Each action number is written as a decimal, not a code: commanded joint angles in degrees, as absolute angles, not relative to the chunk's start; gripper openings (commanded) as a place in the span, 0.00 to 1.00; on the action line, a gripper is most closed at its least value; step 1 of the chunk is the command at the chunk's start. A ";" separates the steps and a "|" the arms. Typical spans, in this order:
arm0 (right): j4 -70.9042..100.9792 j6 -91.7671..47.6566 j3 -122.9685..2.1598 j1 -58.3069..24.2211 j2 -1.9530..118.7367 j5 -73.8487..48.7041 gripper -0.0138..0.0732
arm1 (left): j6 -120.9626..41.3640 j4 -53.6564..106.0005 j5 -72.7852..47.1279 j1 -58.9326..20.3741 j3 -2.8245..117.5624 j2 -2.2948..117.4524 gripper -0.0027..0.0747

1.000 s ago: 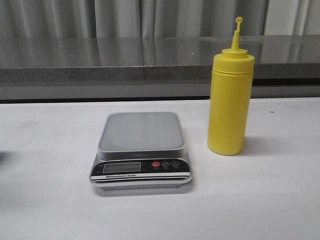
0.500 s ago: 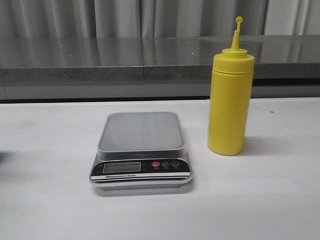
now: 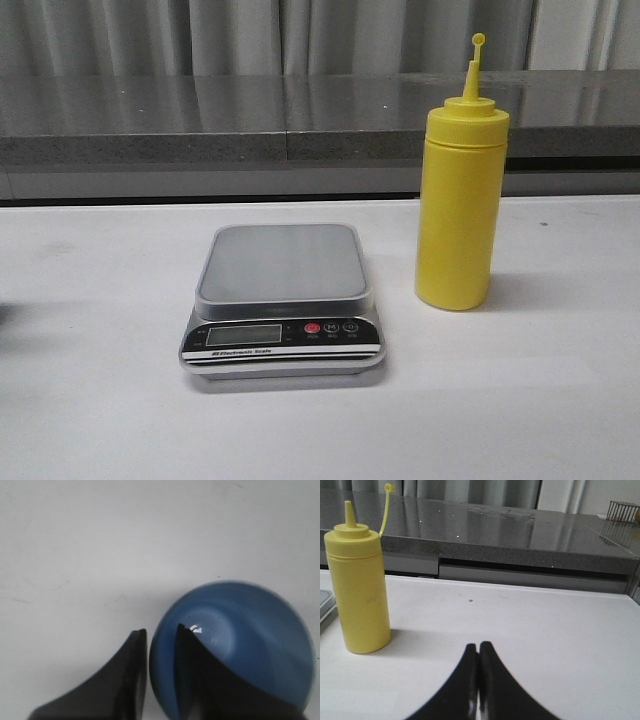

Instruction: Pour seasoning into cup on scale with both arms

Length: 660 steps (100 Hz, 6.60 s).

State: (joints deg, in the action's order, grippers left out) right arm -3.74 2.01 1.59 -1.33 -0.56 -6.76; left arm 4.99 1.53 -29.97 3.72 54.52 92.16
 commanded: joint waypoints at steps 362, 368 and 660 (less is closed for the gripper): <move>-4.30 1.86 1.65 -1.06 -1.47 -2.52 0.08 | -1.65 6.95 -11.88 -9.99 56.37 61.74 0.72; -4.30 1.86 1.65 -1.06 -1.47 -2.52 0.08 | -1.65 6.45 -7.82 -9.99 50.68 57.38 0.72; -16.87 2.06 -32.79 -11.79 67.26 27.03 0.15 | -2.22 4.95 1.08 -9.99 16.62 12.56 0.01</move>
